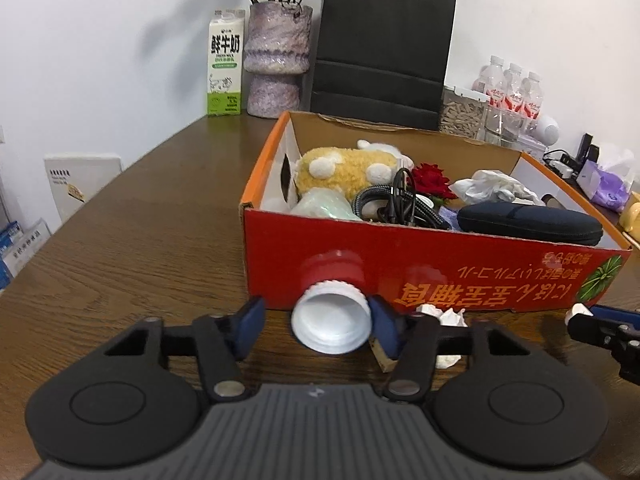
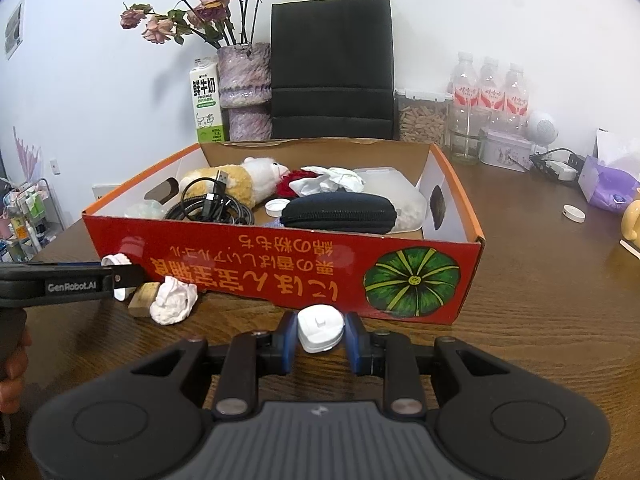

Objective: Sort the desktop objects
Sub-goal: 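Grasp the white bottle cap with the left tool while the right tool grasps a small white cap, then carry the white bottle cap and small white cap over the box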

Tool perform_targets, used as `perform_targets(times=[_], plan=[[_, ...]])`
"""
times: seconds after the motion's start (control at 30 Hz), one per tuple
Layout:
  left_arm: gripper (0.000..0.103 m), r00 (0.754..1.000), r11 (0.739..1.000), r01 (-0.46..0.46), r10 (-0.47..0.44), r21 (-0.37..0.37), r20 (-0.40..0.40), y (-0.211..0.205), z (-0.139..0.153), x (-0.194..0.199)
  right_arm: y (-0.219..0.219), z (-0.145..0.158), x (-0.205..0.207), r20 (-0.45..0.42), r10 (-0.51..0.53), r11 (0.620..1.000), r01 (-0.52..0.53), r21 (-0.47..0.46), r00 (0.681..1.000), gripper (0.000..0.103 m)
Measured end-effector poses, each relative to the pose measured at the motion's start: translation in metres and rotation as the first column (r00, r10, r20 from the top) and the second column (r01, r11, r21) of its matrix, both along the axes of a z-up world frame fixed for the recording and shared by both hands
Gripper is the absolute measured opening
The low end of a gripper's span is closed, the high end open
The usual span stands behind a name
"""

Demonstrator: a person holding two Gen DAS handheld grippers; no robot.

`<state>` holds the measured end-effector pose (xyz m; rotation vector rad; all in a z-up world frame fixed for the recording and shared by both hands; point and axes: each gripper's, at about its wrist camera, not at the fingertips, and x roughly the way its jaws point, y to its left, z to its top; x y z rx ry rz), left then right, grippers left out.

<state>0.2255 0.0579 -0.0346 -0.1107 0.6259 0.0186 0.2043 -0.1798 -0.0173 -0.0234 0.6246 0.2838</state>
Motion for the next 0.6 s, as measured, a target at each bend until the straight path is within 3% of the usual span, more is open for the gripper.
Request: perform_targets(times=[0.07,0.4,0.6], plan=[[0.041,1.0,1.0,0.012,-0.012,-0.018,0.003,0.001,0.0,0.001,0.0,0.0,-0.002,0.0,0.001,1.0,-0.001,0.002,1.0,0.024],[0.041,1.0,1.0,0.0,0.0,-0.007,0.027,0.0,0.005,-0.012,-0.002,0.007,-0.014,0.021,0.008,1.0,-0.009,0.012,1.0,0.024],[0.041,0.996,1.0,0.002,0.0,-0.016,0.084,0.002,0.024,-0.026,-0.003,0.024,-0.023,0.073,0.021,1.0,-0.023,0.02,0.997,0.024]])
